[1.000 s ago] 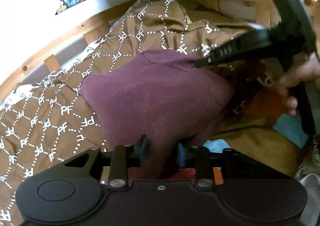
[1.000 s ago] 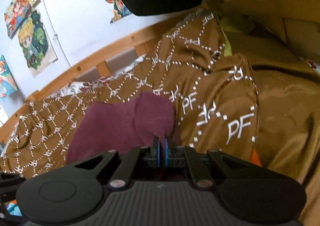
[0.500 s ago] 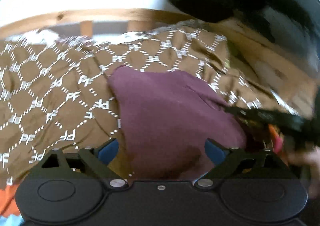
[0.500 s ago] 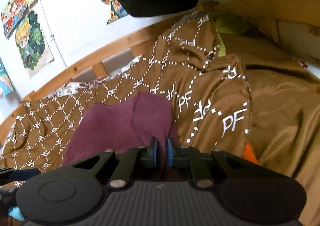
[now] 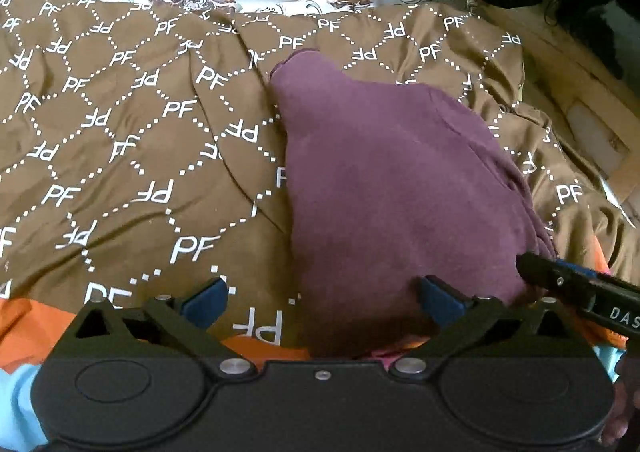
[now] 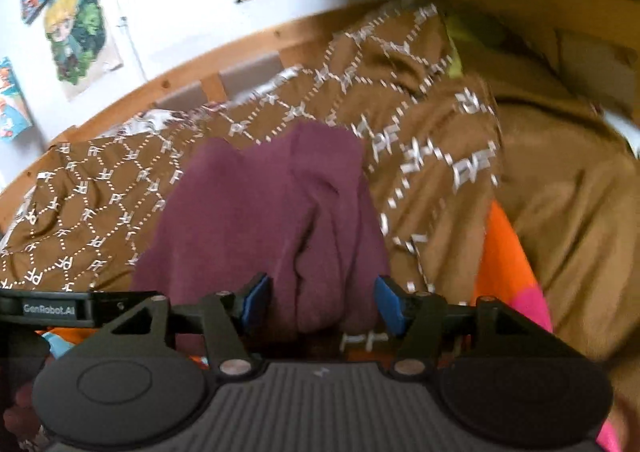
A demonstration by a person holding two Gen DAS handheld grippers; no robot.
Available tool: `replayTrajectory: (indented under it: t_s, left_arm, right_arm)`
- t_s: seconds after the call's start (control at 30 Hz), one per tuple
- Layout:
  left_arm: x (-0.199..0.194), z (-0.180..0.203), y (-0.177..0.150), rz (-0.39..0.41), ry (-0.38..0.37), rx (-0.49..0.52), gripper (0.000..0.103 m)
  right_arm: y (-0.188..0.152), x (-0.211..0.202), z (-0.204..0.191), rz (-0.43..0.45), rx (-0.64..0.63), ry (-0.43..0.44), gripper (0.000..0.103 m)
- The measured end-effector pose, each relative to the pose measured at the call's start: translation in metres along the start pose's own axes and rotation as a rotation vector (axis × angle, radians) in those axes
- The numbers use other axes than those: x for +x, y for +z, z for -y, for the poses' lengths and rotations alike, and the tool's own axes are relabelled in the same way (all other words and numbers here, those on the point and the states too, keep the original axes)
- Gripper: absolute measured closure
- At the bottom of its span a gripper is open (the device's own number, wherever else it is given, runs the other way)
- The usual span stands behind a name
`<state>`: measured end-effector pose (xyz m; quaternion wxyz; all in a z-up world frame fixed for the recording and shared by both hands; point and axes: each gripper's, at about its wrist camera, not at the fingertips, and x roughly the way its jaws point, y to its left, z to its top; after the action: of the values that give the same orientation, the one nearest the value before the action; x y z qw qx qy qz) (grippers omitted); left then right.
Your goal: Fold small clothes
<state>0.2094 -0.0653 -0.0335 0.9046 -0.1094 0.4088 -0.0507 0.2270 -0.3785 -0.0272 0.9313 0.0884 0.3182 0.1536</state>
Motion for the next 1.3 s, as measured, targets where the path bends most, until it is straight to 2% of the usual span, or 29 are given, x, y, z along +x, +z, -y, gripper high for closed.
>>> replayTrajectory:
  t_s: [0.1,0.23,0.4,0.57,0.67,0.83,0.9,0.93,1.0,1.03,1.1,1.2,1.3]
  left_arm:
    - [0.002,-0.001,-0.003,-0.007,0.008,-0.007,0.001]
    - [0.003,-0.001,-0.004,-0.004,0.013,-0.005,0.001]
    - [0.006,0.000,-0.006,-0.003,0.014,0.000,0.001]
    - [0.009,-0.007,-0.010,-0.009,-0.010,-0.051,0.001]
    - [0.013,-0.013,-0.012,-0.028,-0.034,-0.097,0.001]
    - [0.014,-0.013,-0.012,-0.031,-0.039,-0.080,0.001]
    - [0.015,-0.014,-0.013,-0.031,-0.041,-0.076,0.001]
    - [0.015,-0.014,-0.013,-0.031,-0.044,-0.078,0.001]
    - [0.017,-0.015,-0.013,-0.030,-0.047,-0.080,0.001]
    - [0.017,-0.015,-0.013,-0.031,-0.047,-0.080,0.001]
    - [0.018,-0.015,-0.014,-0.028,-0.047,-0.076,0.001]
    - [0.018,-0.015,-0.015,-0.025,-0.050,-0.069,0.001]
    - [0.018,-0.015,-0.015,-0.024,-0.048,-0.068,0.001]
  right_arm:
    - [-0.004,0.002,0.003,-0.012,0.007,-0.013,0.036]
    - [-0.001,-0.006,0.006,0.027,0.025,0.024,0.030]
    - [0.005,-0.007,0.010,0.093,0.037,0.055,0.014]
    - [0.012,0.004,0.018,0.142,0.064,0.047,0.012]
    - [0.018,0.014,0.028,0.165,0.109,0.075,0.012]
    - [0.036,0.037,0.054,0.185,0.217,0.130,0.026]
    - [0.039,0.044,0.062,0.172,0.245,0.156,0.047]
    - [0.040,0.046,0.065,0.166,0.247,0.162,0.053]
    - [0.040,0.052,0.067,0.152,0.254,0.194,0.075]
    - [0.041,0.054,0.066,0.147,0.252,0.209,0.078]
    - [0.041,0.056,0.062,0.140,0.224,0.205,0.092]
    - [0.044,0.057,0.060,0.153,0.204,0.196,0.096]
    - [0.050,0.055,0.070,0.180,0.237,0.217,0.100]
